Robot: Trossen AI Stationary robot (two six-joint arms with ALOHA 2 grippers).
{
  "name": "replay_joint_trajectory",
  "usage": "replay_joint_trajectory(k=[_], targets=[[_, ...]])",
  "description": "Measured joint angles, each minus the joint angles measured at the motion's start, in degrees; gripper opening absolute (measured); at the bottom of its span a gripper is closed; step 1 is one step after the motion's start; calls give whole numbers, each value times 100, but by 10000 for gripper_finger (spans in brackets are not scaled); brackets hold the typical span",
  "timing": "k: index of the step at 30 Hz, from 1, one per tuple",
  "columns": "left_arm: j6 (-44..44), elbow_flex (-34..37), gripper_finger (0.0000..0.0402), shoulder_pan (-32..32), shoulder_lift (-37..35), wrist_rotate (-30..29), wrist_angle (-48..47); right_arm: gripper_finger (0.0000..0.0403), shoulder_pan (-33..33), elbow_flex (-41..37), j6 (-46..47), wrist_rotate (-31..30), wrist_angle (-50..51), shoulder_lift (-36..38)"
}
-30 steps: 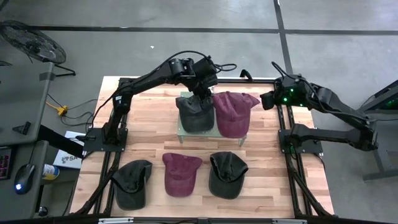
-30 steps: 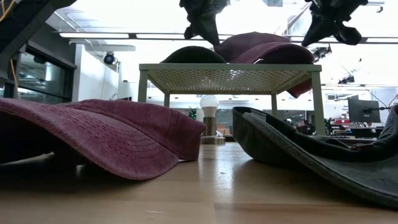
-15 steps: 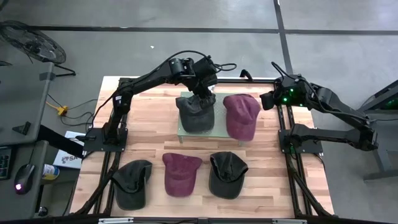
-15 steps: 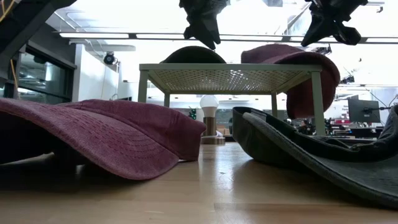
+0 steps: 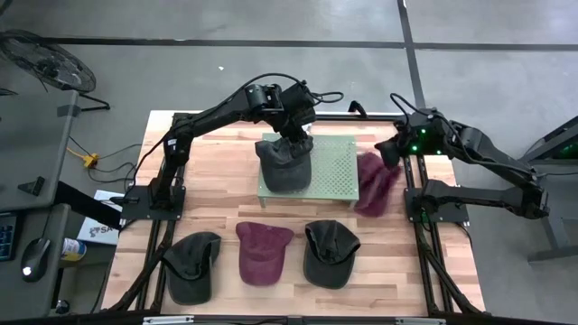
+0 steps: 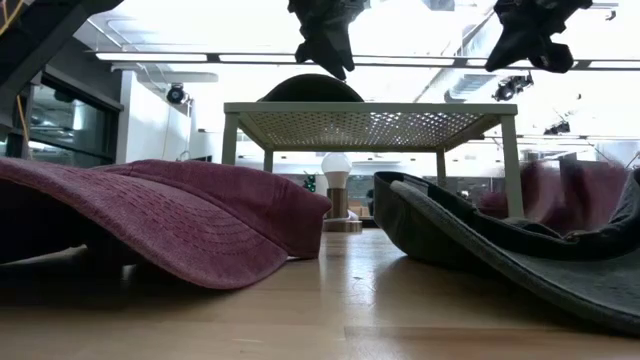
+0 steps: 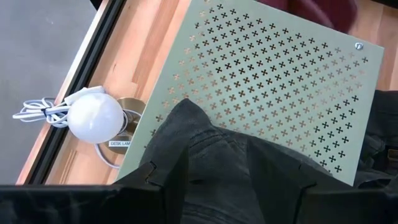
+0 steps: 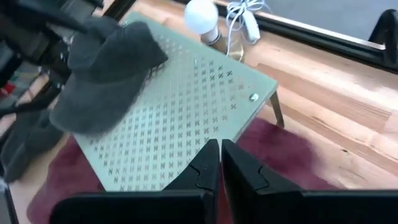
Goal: Pick & Place hat
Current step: Put the right red cap on the shelf
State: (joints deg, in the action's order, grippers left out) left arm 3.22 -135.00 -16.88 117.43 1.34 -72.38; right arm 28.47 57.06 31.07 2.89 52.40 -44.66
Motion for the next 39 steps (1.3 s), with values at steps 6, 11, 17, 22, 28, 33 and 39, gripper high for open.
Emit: replay_joint_trajectory(k=[6, 11, 17, 22, 28, 33, 39], targets=[[-65, 2, 159, 0, -106, -196, -23, 12, 0, 0, -479, 116, 260, 0], [-162, 0, 159, 0, -297, -214, -117, 6, 0, 0, -927, 141, 655, -137], [-204, 0, 159, 0, -427, -299, -165, 3, 1, 0, -1207, 37, 1364, -639], [-305, 0, 159, 0, -484, -328, -306, 39, 4, -2, -1670, -92, 1502, -1082], [-302, 0, 159, 0, -485, -330, -381, 141, 4, -32, -1957, -108, 1440, -1536], [-341, 0, 159, 0, -485, -347, -474, 221, 19, -299, -1825, -108, 1053, -1748], [-341, 0, 159, -2, -485, -349, -487, 241, 307, -696, -1479, -118, 371, -1878]])
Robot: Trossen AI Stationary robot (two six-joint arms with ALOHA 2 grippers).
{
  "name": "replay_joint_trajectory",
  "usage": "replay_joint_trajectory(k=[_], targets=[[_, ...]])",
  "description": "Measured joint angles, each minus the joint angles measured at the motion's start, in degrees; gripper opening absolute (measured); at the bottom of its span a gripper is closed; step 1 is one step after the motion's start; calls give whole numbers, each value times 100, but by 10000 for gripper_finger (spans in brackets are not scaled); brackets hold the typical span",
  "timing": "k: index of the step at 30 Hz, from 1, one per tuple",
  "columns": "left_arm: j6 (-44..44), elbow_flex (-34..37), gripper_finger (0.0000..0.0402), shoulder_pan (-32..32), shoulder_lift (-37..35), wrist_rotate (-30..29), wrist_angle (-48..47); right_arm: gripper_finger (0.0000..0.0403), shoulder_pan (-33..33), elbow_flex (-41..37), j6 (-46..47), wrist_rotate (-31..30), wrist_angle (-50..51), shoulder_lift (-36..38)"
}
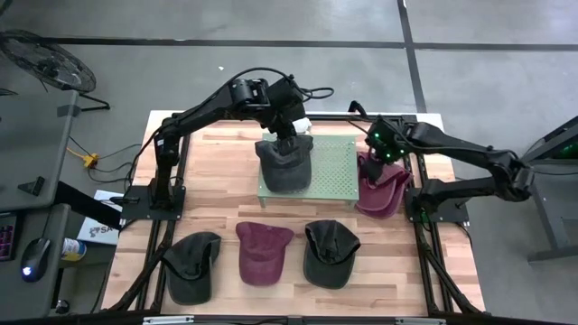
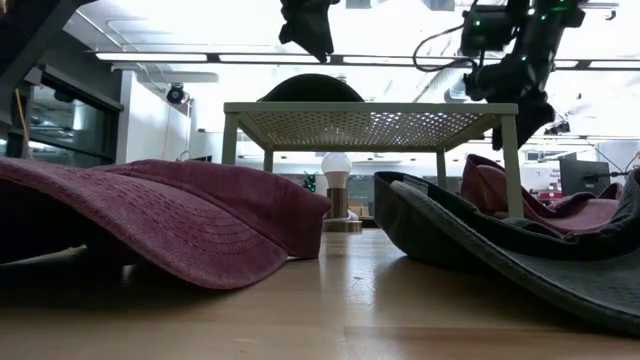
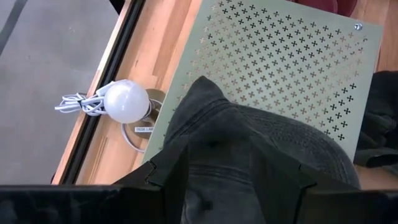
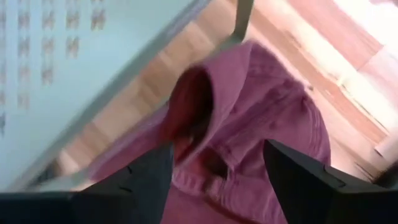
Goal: Pick & Place hat
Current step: Put the right red cap on the shelf
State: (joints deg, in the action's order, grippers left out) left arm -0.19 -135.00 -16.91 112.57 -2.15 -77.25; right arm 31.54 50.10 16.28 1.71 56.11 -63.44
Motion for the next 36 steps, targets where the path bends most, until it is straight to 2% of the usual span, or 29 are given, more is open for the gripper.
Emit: replay_joint_trajectory(k=[11, 17, 20, 24, 30, 36], targets=[[0, 0, 159, 0, 0, -1, -7, 202, 473, -453, -15, 68, -777, 0], [0, 1, 159, 0, 2, -2, -5, 181, 574, -875, 155, 531, -1386, 0], [0, 0, 159, 0, 2, -1, -5, 165, 570, -973, 171, 422, -1454, 0], [0, 1, 159, 0, 2, -1, -5, 124, 575, -971, 189, 89, -1426, 0], [0, 0, 159, 0, 2, -1, -7, 20, 574, -821, 188, 28, -1304, 0], [0, 0, 159, 0, 2, 1, -5, 7, 573, -375, 383, -200, -466, 2]])
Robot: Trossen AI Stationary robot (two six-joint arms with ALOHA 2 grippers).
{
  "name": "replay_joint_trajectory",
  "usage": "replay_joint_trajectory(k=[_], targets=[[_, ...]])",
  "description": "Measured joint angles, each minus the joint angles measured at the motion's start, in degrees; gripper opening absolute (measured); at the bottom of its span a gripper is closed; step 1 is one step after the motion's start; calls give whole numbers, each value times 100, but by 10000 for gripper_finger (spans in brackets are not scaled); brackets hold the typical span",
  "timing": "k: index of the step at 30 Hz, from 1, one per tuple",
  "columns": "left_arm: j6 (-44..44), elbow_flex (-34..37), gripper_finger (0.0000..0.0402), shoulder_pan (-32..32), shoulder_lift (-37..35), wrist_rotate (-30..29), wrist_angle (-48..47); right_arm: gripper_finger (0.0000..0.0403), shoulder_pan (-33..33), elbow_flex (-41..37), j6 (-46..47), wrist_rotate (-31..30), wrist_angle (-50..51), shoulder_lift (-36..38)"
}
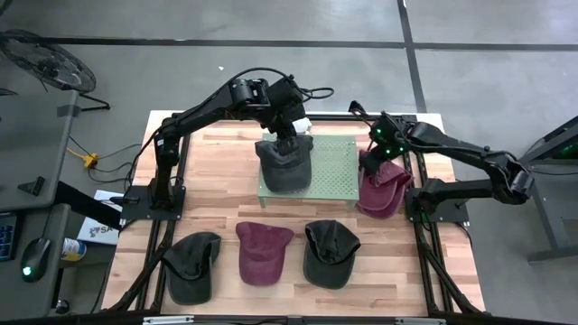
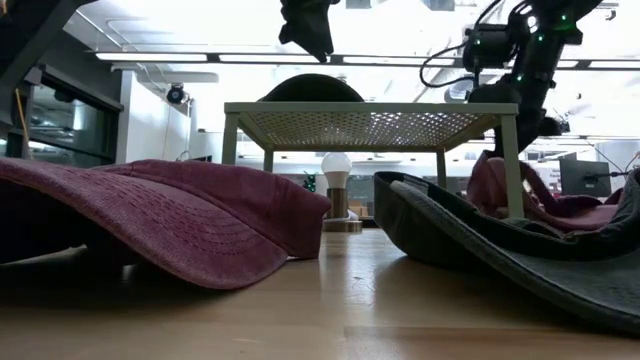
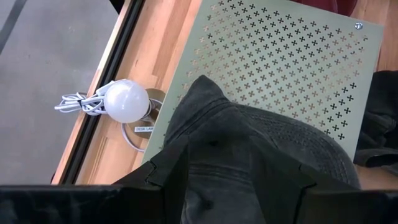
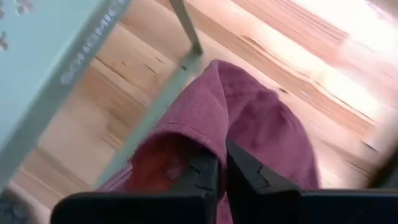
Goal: Pick & Place hat
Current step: Put the right red cap on the shelf
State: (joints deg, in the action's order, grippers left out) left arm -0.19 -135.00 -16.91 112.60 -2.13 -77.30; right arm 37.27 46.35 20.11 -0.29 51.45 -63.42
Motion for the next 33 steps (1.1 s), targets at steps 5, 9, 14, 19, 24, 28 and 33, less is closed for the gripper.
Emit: replay_joint_trajectory(k=[5, 9, 14, 19, 24, 28, 33], targets=[[-79, 1, 159, 0, 0, 97, 48, 4, -61, 907, -92, -377, 1124, 13], [-108, 0, 159, 2, 1, 165, 145, 3, -207, 1903, -162, -669, 1936, 15], [-214, 0, 159, 2, 2, 168, 294, 2, -472, 3193, -216, -876, 2892, 17], [-490, 2, 159, 2, 2, 292, 564, 2, -778, 4517, -249, -1148, 3850, 20], [-936, 0, 159, 4, 4, 494, 1291, 1, -1046, 5690, -499, -1178, 3777, 74], [-1258, 2, 159, 4, 4, 637, 2123, 1, -1278, 6412, -753, -1073, 3739, 57], [-1567, 0, 159, 3, 4, 1021, 3311, 1, -1640, 6759, -1448, -559, 3409, 54]])
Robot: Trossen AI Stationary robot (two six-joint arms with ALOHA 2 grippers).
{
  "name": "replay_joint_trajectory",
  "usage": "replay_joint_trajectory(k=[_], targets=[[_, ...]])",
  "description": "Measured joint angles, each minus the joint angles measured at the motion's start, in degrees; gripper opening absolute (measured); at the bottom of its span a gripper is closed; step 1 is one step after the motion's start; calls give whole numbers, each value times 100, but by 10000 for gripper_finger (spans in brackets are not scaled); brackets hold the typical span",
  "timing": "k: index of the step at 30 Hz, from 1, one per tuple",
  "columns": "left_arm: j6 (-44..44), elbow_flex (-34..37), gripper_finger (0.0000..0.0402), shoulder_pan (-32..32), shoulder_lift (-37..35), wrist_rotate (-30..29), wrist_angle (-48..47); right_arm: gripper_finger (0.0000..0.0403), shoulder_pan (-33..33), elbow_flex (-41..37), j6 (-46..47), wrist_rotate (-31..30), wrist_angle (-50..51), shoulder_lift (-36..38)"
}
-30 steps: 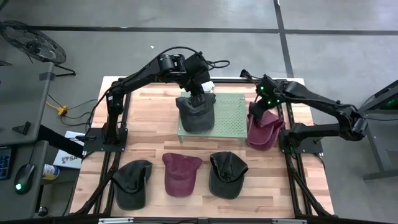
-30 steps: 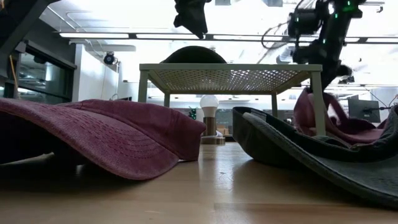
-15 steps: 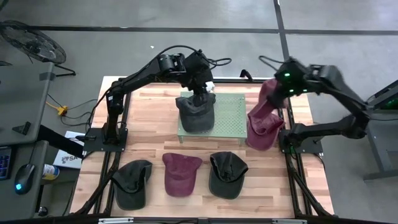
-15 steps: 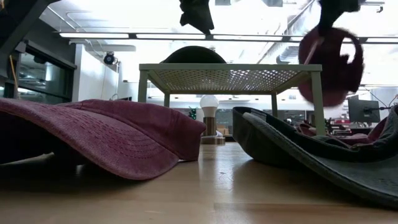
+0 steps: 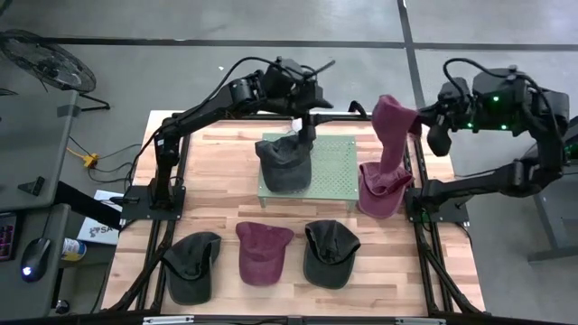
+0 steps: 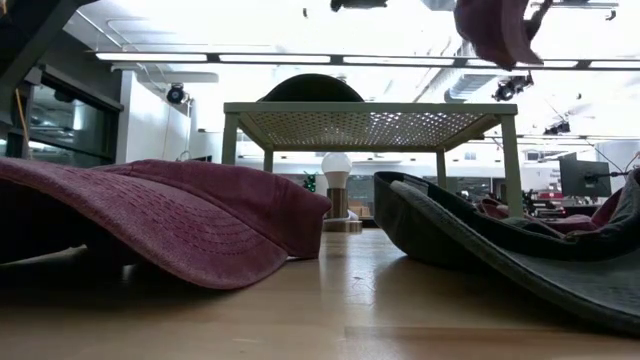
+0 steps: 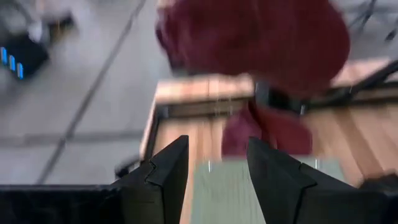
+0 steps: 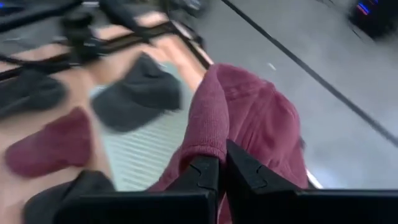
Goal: Pick & Place hat
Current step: Put the right red cap on the shelf
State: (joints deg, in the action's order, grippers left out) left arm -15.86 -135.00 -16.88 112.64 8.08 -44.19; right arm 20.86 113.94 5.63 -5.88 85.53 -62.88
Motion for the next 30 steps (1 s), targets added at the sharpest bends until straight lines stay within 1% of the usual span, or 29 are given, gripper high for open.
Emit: replay_joint_trajectory(k=[4, 7, 10, 12, 15, 17, 30], targets=[[-472, 0, 159, 1, 0, 761, 846, 0, -235, -3, -440, 568, -570, -5], [-840, 0, 159, 6, 0, 1087, 1219, 0, -368, -6, -569, 859, -836, -58], [-1095, 0, 159, 4, 0, 1159, 1324, 0, -509, -10, -625, 1054, -971, -96], [-1210, 0, 159, -3, 0, 1341, 1289, 0, -598, -10, -706, 1169, -1051, -124], [-1506, 2, 159, -1, 0, 2022, 1089, 0, -710, -10, -713, 1287, -1133, -162], [-1585, 2, 159, 4, 0, 2290, 1017, 0, -794, -10, -707, 1288, -1175, -171], [-1585, 0, 159, 1, 0, 2350, 980, 0, -1282, -10, -612, 1277, -1383, -367]])
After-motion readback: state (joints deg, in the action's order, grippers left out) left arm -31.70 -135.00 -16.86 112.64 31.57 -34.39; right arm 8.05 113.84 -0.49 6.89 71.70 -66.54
